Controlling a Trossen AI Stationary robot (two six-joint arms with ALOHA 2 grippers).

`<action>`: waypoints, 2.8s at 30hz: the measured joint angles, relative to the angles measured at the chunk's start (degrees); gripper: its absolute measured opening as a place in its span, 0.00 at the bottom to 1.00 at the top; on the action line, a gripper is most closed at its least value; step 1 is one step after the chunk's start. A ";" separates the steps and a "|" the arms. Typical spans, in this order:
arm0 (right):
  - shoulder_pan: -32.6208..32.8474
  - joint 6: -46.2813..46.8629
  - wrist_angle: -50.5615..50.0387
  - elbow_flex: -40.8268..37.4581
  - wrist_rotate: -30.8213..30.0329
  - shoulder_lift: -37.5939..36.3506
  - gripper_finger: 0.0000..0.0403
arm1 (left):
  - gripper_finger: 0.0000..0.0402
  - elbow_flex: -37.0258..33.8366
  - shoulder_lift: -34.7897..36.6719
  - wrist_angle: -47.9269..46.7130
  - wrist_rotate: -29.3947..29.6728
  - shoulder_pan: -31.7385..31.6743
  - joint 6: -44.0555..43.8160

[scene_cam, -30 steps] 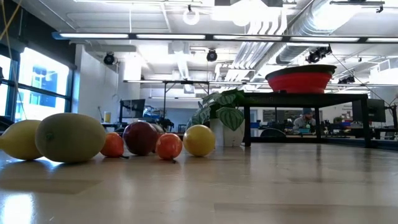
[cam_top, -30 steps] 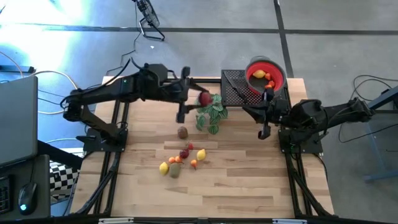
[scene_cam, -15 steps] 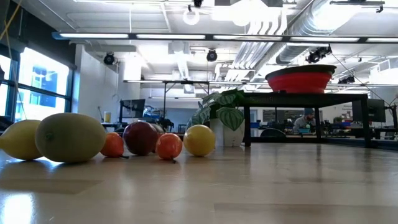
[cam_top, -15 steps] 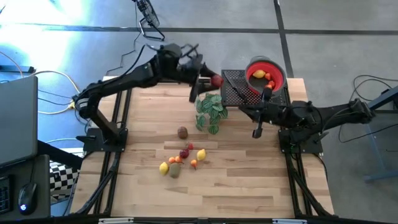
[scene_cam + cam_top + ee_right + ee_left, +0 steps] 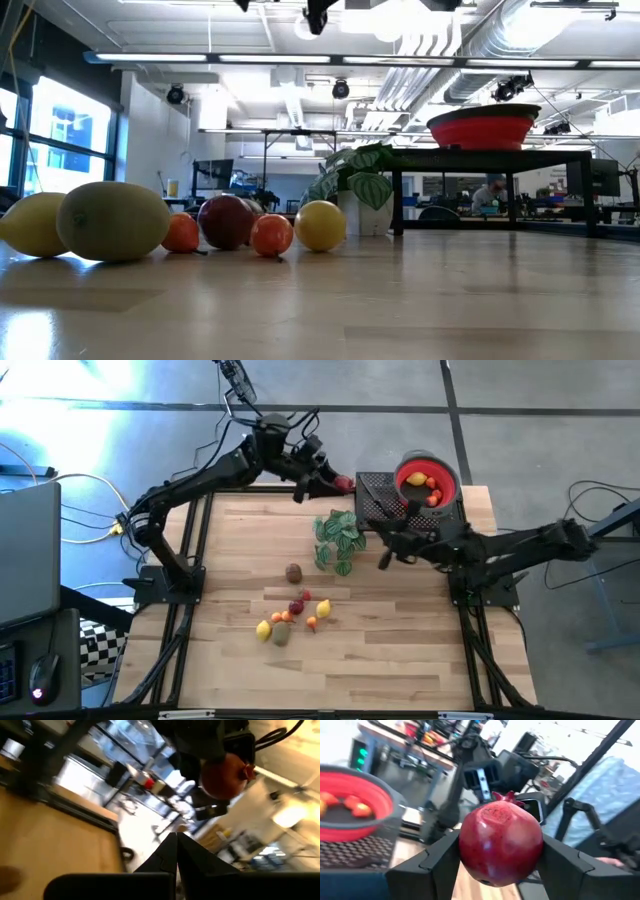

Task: Pick & Place Fruit
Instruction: Put the pomegranate into the red colander

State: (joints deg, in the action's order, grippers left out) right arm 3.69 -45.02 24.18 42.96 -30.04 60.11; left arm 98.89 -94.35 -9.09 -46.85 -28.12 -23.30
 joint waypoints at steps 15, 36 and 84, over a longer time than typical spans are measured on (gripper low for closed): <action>-0.33 -9.55 21.56 0.00 -2.03 9.67 0.47 | 0.56 0.00 0.02 -1.83 -2.63 -0.02 -0.97; -8.16 -6.10 26.25 0.66 10.95 14.49 0.88 | 0.56 0.02 0.04 -7.47 -2.08 0.00 2.46; -14.25 0.03 25.75 6.75 25.61 19.11 0.74 | 0.56 0.04 0.05 -9.55 -2.33 0.07 3.77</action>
State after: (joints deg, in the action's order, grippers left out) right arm -10.57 -44.99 49.93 49.71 -4.44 79.22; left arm 98.94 -94.30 -18.63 -49.17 -28.05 -19.53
